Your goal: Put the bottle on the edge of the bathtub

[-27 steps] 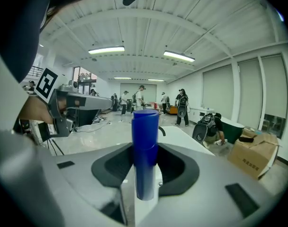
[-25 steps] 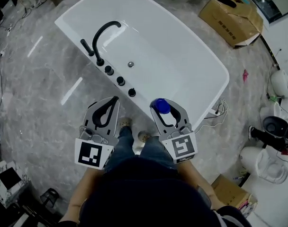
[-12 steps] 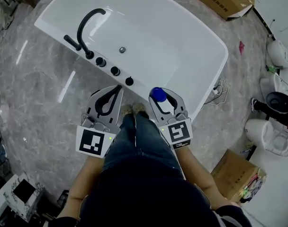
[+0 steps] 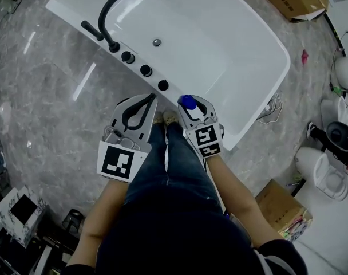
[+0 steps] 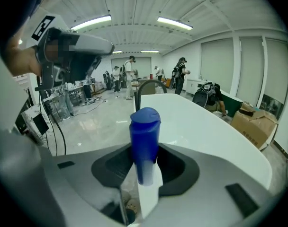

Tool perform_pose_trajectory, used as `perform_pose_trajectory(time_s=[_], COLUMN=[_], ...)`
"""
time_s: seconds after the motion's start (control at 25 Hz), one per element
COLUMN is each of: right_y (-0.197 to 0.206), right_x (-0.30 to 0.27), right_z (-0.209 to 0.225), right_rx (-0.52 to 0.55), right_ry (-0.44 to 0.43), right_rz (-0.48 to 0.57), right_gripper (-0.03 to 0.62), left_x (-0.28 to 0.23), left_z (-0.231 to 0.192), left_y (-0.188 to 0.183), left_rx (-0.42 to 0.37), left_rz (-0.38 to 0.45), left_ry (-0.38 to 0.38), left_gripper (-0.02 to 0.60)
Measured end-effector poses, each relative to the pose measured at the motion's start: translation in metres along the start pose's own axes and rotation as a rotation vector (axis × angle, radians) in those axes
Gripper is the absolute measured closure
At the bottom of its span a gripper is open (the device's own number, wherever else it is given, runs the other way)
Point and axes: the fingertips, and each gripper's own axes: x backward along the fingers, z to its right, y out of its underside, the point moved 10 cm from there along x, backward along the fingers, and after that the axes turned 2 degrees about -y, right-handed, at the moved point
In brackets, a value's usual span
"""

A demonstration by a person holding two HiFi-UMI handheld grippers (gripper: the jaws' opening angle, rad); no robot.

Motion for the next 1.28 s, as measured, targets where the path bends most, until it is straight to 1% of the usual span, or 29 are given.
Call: perform_pose_trajectory(time_s=[0.2,0.44,0.68,0.96,1.08,1.2,1.28], right_y=[0.017,0.026,0.032,0.032,0.026,0.021,0.018], right_x=[-0.037,-0.071,-0.078,-0.077,-0.07,-0.055,-0.04], right_z=[0.007,0.012,0.012,0.006,0.004,0.002,0.001], right_rx=[0.03,0.104,0.119,0.165,0.182,0.181,0.187], right_ry=[-0.034,-0.06,-0.071,-0.096,-0.098,-0.091,-0.087], right_rz=[-0.08,-0.152,-0.169,-0.165,-0.151,-0.127,-0.104], right_gripper=[0.427,0.427,0.427,0.427,0.413,0.398,0.396], left_x=[0.001,0.008,0.015,0.015,0.015,0.015,0.017], left_z=[-0.001,-0.001,0.0,0.005,0.009,0.014,0.017], left_y=[0.014,0.024,0.029,0.031,0.029,0.026,0.025], left_rx=[0.018,0.036,0.046,0.051,0.049,0.036,0.033], left_rz=[-0.026,-0.051,-0.061,-0.064,-0.08,-0.058,-0.068], left_ry=[-0.032,-0.08,-0.11,-0.11,-0.104,-0.099,-0.095], left_gripper=[0.557,0.557,0.557,0.557,0.557,0.557,0.557])
